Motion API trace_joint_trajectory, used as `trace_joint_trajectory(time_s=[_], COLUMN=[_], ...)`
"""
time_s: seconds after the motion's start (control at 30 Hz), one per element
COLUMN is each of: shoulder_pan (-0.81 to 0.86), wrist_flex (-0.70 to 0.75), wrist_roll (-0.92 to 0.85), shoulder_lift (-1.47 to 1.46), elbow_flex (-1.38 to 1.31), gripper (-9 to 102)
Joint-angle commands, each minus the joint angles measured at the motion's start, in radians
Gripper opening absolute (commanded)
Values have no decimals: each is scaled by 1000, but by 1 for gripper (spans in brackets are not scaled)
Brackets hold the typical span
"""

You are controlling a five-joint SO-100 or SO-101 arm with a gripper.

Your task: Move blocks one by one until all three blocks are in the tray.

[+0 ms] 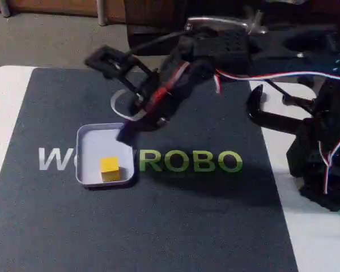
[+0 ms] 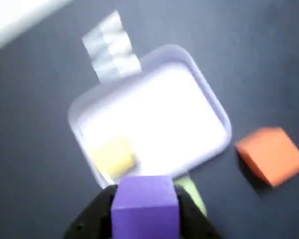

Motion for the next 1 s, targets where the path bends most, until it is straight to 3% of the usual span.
trace_joint_trajectory(time_s=[0.0, 0.57, 0.97], shoulder_pan=[3, 54, 48], wrist_flex=[41, 48, 48], wrist_roll=[41, -77, -121], shoulder_lift=[-46, -156, -164], elbow_flex=[-161, -176, -175], gripper=[-8, -8, 13])
